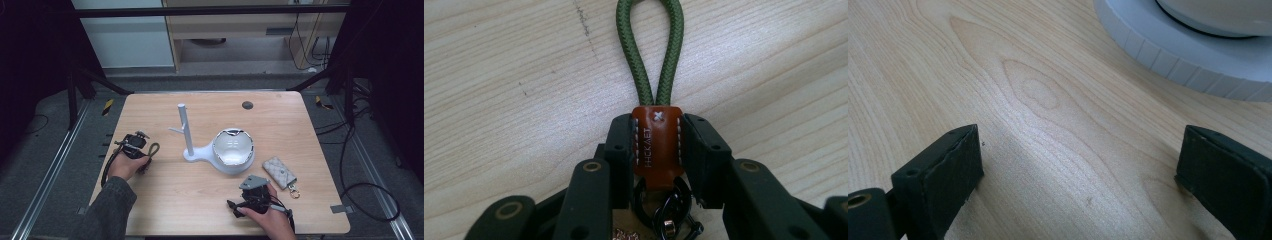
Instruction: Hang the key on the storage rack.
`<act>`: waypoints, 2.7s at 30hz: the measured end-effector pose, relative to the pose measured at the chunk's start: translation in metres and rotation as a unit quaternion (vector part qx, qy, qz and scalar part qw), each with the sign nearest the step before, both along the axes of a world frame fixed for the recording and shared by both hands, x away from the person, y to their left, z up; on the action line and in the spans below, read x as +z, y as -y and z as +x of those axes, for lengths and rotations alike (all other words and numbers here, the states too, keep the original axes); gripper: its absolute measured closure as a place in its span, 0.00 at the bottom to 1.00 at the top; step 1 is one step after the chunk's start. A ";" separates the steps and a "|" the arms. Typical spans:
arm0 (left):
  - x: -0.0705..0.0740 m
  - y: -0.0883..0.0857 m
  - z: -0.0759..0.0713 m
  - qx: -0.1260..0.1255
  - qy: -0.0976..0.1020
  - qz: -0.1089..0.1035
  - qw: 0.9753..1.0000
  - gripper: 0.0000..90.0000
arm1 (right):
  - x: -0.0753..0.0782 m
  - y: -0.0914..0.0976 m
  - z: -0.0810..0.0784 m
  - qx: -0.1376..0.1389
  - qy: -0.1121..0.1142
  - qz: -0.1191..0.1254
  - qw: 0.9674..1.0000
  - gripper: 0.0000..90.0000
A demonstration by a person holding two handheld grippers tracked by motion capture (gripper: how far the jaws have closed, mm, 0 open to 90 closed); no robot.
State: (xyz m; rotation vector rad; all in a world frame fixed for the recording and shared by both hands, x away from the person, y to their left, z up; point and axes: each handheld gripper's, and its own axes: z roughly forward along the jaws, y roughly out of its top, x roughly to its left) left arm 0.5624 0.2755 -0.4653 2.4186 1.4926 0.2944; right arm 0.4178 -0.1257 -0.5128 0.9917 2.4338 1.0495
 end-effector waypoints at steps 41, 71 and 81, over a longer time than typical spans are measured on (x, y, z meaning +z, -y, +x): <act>0.087 0.036 -0.137 -0.119 0.304 -0.165 0.931 0.73 | 0.000 0.000 0.000 0.000 0.000 0.000 1.000 0.05; 0.110 0.060 -0.147 -0.143 0.333 -0.188 0.913 0.73 | 0.000 0.000 0.000 0.000 0.000 0.000 1.000 0.05; 0.114 0.063 -0.146 -0.145 0.336 -0.188 0.911 0.73 | 0.000 0.000 0.000 0.000 0.000 0.000 1.000 0.05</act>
